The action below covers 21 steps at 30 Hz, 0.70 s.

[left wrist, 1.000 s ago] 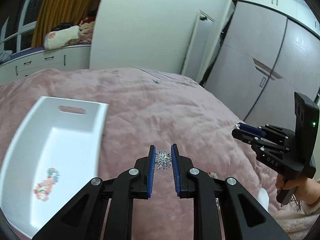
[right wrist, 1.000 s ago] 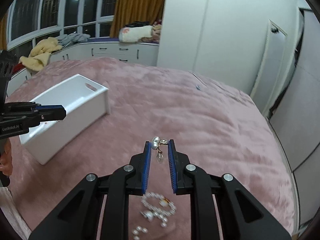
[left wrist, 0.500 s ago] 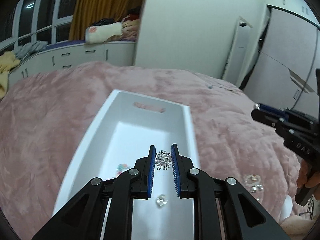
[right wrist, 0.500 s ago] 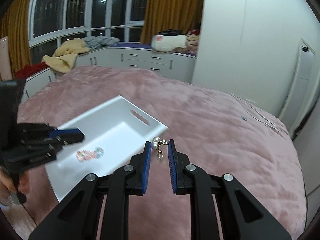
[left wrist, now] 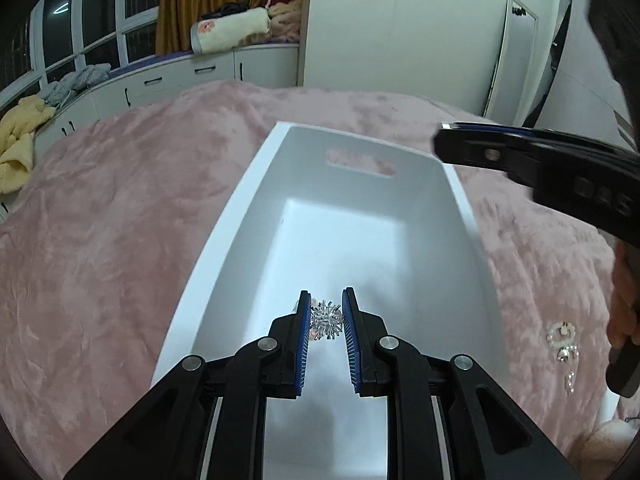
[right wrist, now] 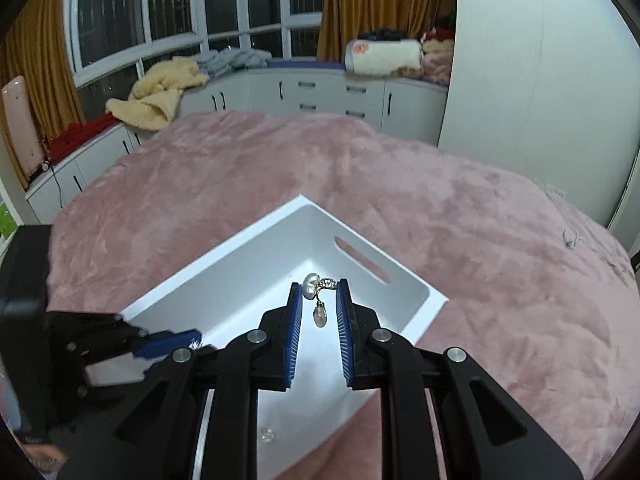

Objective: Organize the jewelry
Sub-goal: 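Carry brooch with left tool into white box while right tool carries pendant there, open both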

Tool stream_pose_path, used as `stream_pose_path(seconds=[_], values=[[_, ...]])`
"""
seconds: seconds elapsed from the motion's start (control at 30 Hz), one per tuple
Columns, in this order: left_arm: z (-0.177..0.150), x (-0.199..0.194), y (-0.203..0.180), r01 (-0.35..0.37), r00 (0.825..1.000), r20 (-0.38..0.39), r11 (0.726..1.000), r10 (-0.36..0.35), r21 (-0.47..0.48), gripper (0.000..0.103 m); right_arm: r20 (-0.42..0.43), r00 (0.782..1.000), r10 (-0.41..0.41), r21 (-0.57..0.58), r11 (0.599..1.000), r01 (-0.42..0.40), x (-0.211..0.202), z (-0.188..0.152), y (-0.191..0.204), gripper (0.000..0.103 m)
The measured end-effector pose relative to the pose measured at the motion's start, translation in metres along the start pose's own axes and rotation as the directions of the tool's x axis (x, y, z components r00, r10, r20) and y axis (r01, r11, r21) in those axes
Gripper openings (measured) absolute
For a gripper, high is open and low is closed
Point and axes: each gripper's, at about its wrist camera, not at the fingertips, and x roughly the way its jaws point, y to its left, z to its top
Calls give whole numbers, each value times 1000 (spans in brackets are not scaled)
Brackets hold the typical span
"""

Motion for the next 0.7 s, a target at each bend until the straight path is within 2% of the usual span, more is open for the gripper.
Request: stream_pose_path(seconds=[0.13,0.4,0.47,0.53,0.57,0.7], values=[[2,5,4,15,1000,5,1000,-15,-21,23,-52,999,16,6,1000,-16,24,-1,1,18],[5,7,9,13,1000,16,999,-12,-53,27,-92,995,36,-4,999,-37,45,-3,7,19],[6,6,10,13,1000,24,998,-12,-59,38,-98,994,39,1,999,-39,48,-2,8,27],[7,2,10,2,999,38,998,0,-64,46,-95,995,35,-3,999,-36,46,-3,9,42],[7,1,10,2,999,41,998,1,-68,52,-91,995,36,-5,999,-37,45,-2,10,44],[9,-7,11,29,998,65,995,-23,-97,57,-62,997,35,-10,999,-35,31,-2,7,48]])
